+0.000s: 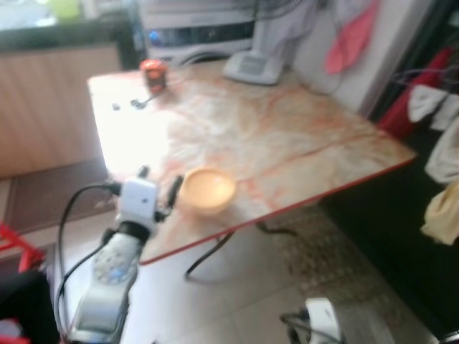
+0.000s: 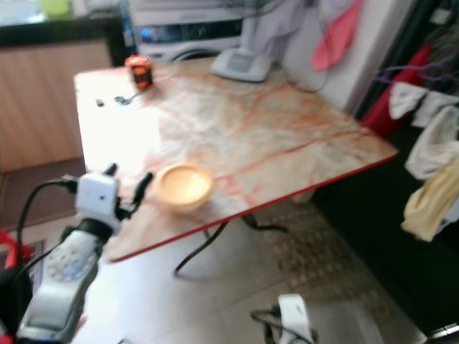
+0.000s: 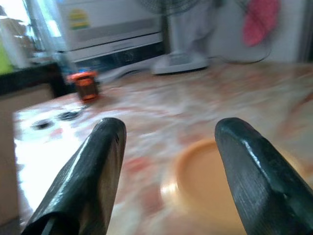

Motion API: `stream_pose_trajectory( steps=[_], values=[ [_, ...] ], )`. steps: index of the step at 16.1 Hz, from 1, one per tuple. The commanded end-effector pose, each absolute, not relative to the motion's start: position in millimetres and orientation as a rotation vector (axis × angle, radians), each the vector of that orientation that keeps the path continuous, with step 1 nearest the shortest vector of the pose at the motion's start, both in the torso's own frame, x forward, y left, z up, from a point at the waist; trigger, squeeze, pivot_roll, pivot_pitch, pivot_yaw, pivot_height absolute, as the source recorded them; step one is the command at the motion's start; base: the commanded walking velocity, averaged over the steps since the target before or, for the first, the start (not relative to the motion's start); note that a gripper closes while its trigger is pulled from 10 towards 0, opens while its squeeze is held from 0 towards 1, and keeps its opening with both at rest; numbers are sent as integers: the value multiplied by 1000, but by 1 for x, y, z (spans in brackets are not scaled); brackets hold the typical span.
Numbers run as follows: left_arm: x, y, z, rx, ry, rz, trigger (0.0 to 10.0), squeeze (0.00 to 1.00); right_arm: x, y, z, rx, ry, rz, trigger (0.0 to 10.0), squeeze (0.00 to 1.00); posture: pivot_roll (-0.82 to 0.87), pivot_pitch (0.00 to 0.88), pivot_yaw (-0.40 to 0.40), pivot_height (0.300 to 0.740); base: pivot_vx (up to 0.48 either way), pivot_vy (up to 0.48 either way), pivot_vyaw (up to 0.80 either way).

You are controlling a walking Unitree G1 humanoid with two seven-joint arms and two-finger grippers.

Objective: Restocking fridge

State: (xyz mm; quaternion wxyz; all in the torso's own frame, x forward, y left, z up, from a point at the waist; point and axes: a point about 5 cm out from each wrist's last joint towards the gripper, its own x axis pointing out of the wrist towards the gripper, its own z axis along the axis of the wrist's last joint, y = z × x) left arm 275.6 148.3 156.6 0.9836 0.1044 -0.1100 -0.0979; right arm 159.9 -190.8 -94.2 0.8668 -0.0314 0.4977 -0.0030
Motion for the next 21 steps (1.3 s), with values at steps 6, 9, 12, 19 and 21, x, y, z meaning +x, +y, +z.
stream_pose_trajectory(
  steps=[6,9,12,19,21],
  values=[
    [273,152,161,-47,-188,-170,10000,0,166,-192,-91,-60,1028,-17,10000,0,59,64,-101,740,94,0,0],
    [275,161,158,-313,-125,-140,10000,0,166,-192,-91,-61,1027,-17,10000,0,62,66,-102,740,0,0,0],
    [270,176,150,-426,-86,-97,10000,0,167,-192,-91,-60,1026,-16,10000,0,59,71,-104,740,0,0,0],
    [268,198,140,-455,-7,-44,10000,0,167,-194,-91,-67,1026,-11,10000,0,61,75,-111,740,0,0,0],
    [271,201,136,-496,13,-44,10000,0,167,-194,-91,-69,1026,-11,10000,0,57,76,-113,740,0,0,0]
  ],
)
